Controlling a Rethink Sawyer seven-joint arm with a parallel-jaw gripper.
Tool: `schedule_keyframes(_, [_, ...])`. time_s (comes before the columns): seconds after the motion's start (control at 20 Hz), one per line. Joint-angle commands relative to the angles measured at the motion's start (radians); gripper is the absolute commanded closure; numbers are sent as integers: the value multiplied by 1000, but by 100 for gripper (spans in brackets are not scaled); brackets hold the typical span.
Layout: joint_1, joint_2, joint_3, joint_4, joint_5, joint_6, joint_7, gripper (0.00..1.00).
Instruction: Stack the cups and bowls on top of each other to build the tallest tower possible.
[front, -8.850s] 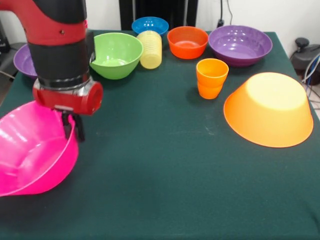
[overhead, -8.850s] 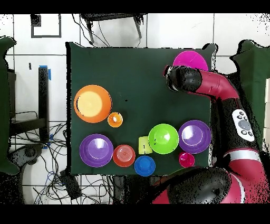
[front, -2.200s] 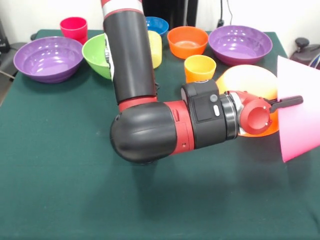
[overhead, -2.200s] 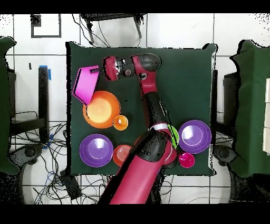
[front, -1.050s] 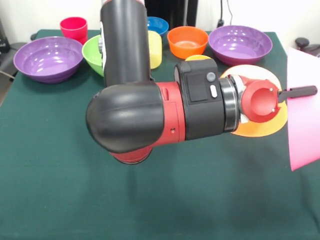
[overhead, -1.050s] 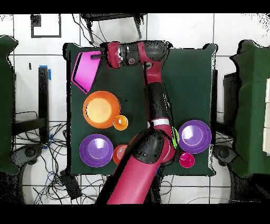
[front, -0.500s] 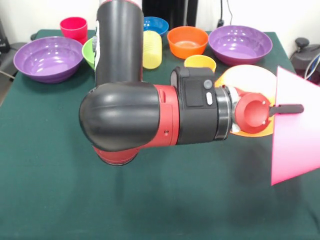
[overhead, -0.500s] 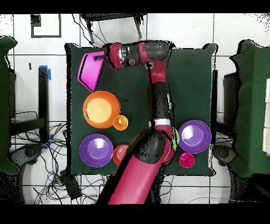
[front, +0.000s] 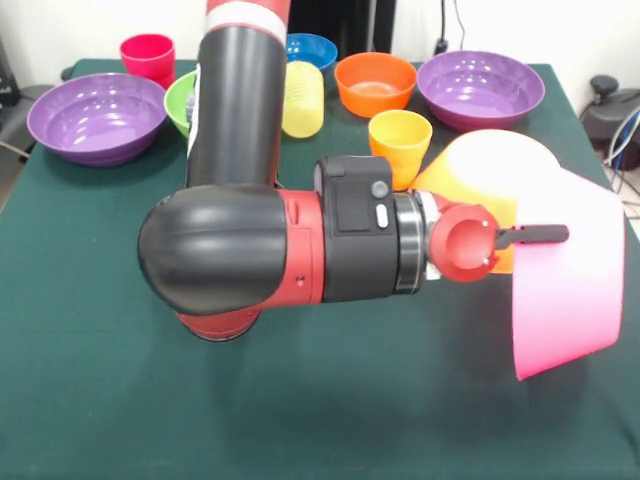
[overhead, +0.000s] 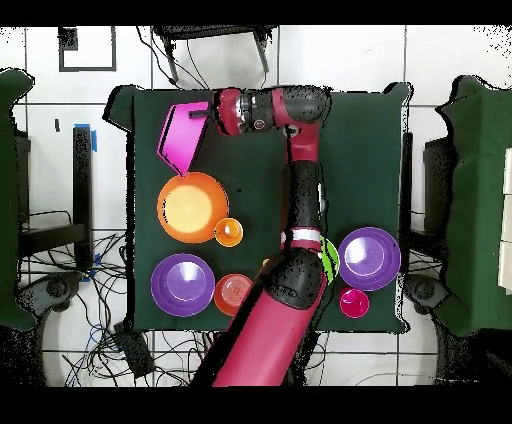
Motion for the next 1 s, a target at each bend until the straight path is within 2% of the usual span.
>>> schedule_keyframes(0.05, [-19, 111, 177, -71, -150, 174, -215, 100])
schedule_keyframes(0.5, [-45, 172, 341, -88, -206, 315, -304, 100])
schedule_keyframes(0.6, [-53, 186, 393, -105, -265, 329, -311, 100])
schedule_keyframes(0.7, [-64, 203, 481, -142, -395, 354, -341, 100])
schedule_keyframes(0.85, [-80, 230, 695, -232, -699, 422, -418, 100])
schedule_keyframes(0.9, [-83, 236, 784, -269, -820, 452, -461, 100])
schedule_keyframes(1.0, [-86, 244, 998, -359, -1116, 500, -600, 100])
